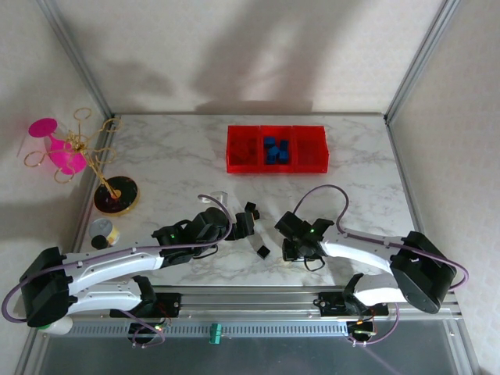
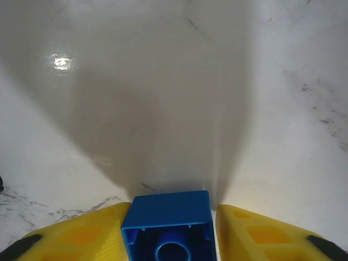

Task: Sort the legos into containers by color
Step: Pick up the lego from the bottom-center of the table.

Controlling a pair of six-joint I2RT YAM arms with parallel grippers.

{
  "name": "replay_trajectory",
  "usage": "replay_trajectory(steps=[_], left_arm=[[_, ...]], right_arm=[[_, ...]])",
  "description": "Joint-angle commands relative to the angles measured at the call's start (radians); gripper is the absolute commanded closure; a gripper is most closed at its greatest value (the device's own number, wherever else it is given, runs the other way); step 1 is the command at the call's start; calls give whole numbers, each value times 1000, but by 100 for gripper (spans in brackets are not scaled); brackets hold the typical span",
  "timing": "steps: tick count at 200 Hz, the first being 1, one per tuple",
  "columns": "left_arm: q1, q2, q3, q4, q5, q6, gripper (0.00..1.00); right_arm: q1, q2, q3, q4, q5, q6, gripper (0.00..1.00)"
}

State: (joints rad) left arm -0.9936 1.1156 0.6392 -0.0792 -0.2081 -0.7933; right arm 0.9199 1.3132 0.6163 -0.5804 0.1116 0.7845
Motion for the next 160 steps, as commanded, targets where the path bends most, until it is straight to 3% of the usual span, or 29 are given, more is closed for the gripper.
replay_trajectory(steps=[1,27,84,125,160], left_arm=[[-8,4,-10,4,-37,-15,0],[-8,5,-3,10,-39,-11,0],[-1,3,45,32,-49,31,0],[32,14,106,48,-67,60,0],[96,29,152,23,-81,78,0]], right_arm=[[13,11,6,-2,38,20,62],[13,-8,18,7,41,14,69],[-7,-28,145,6,85,-49,69],[-118,38,290,68,109,-158,69],[-220,137,395,240,135,-237,70]])
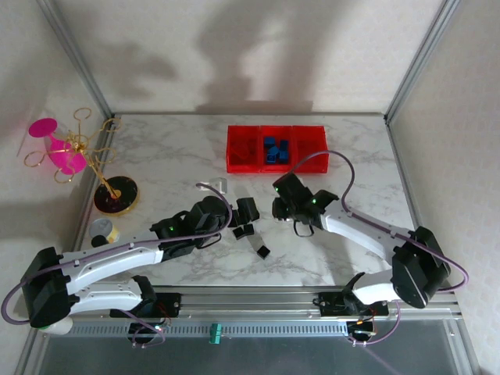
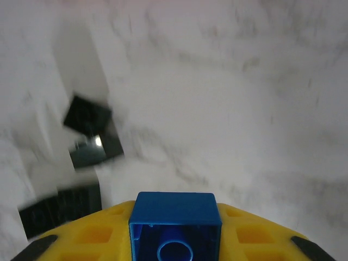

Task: Sort the legos into containers by color
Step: Pick up the lego from the bottom-center of the table, then place the lego in the container.

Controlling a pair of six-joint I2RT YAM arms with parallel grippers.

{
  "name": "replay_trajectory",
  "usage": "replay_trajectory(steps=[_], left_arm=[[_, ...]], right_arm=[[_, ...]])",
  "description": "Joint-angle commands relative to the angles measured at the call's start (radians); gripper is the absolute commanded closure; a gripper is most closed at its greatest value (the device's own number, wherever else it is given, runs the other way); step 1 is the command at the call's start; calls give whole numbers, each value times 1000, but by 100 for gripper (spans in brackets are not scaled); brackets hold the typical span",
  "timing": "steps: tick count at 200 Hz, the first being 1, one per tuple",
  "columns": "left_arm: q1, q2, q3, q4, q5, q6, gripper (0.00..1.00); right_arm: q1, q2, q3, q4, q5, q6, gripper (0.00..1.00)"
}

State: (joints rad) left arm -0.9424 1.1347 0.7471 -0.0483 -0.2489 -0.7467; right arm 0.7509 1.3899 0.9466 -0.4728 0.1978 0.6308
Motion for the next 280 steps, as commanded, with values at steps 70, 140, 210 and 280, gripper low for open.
replay_trajectory(steps=[70,140,210,280], left_arm=[[201,39,84,5,20,65,0],[290,84,100,42,88,54,0],[301,66,101,30,135,54,0],[287,14,67,-11,163,38,1]], right_arm=[[-217,446,404,287,46,-201,71],[-292,783,784,278,88,-291,63],[-294,703,763,274,6,-317,44],[-214,419,440,295,-42,-273,38]])
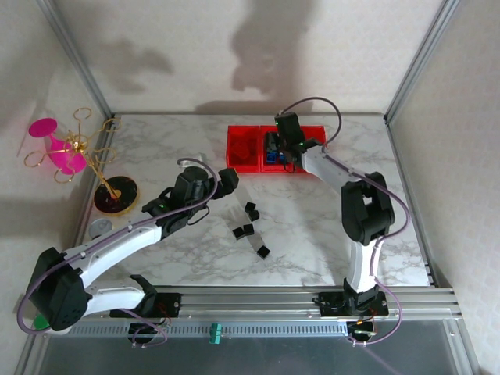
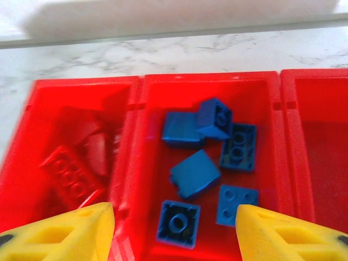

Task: Sort the legos into containers by color
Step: Place the lego in the container, then pick up the lego from the center of the table.

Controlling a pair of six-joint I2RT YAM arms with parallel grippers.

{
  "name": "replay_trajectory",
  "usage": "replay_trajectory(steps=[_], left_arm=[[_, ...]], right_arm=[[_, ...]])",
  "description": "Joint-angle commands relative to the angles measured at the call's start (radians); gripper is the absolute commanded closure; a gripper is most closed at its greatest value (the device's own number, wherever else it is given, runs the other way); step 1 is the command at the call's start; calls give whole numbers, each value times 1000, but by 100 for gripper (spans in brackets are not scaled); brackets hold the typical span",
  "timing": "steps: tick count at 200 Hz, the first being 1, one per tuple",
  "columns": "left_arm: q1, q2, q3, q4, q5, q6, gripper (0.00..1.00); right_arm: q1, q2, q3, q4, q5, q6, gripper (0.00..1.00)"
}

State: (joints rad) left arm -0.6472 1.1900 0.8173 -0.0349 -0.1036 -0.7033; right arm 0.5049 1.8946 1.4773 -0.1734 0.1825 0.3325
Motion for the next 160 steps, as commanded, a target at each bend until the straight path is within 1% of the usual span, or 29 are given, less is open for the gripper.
replay_trajectory(steps=[1,21,44,79,84,90,113,143,160], left_arm=[[-9,-42,-4,-25,18,-5,1],[-15,-72,-22,-49,18,-11,0],[-23,-115,-64,-64,14,-32,0],[-28,-146,-119,-84,12,-55,1],[-28,-149,-125,-85,11,-60,0],[-29,-154,-133,-85,12,-67,1],[-34,-171,-170,-66,11,-101,0],[-35,-175,-193,-94,-10,-129,0],[-35,-175,-203,-104,-19,-136,0]], right_arm=[[34,-87,-95,-5,-27,26,38],[64,-148,-160,-30,-47,31,37],[115,-196,-221,-71,-40,30,35],[184,-267,-333,-80,-48,50,32],[184,-272,-347,-81,-47,50,31],[222,-278,-362,-81,-57,47,30],[277,-291,-420,-85,-44,65,26],[347,-294,-490,-73,-37,107,24],[372,-274,-519,-69,-10,119,23]])
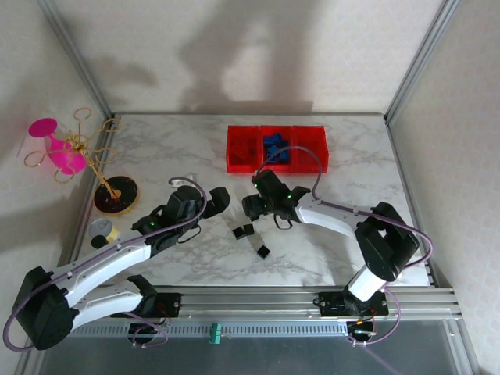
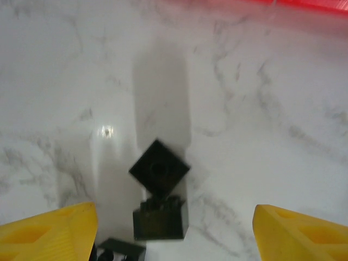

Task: Sort the legos into containers by color
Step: Pick up the lego from the center of the table.

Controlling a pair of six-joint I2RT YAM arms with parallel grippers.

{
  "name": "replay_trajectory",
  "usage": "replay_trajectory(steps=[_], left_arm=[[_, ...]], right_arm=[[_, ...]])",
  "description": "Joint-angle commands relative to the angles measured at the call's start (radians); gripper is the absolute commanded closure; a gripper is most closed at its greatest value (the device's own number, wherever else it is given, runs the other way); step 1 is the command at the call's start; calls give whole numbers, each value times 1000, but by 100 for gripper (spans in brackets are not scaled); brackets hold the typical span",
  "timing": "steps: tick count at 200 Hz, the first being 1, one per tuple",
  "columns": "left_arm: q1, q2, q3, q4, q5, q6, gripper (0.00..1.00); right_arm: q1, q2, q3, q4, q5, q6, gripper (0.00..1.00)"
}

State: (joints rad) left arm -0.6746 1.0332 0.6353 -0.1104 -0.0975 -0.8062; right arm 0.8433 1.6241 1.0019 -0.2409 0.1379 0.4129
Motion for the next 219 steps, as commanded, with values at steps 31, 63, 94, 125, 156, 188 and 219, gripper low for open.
replay_trajectory(steps=[31,63,94,125,156,188,219], left_arm=[[-8,-31,-47,-11,-41,-48,0],[-8,-27,-41,-22,-57,-54,0],[-8,-32,-46,-15,-63,-57,1],[-8,-21,-46,-11,-64,-57,0],[-8,-16,-43,-9,-58,-54,1],[-8,-18,-42,-9,-57,-56,1],[-13,-21,-20,-11,-50,-51,1]], right_arm=[[33,45,-40,22,68,45,24],[34,104,-15,69,53,12,30],[33,145,7,73,63,-13,37],[34,175,20,80,65,-20,44],[31,182,30,79,55,-28,56],[23,148,18,81,42,-16,67],[1,88,17,62,27,0,67]])
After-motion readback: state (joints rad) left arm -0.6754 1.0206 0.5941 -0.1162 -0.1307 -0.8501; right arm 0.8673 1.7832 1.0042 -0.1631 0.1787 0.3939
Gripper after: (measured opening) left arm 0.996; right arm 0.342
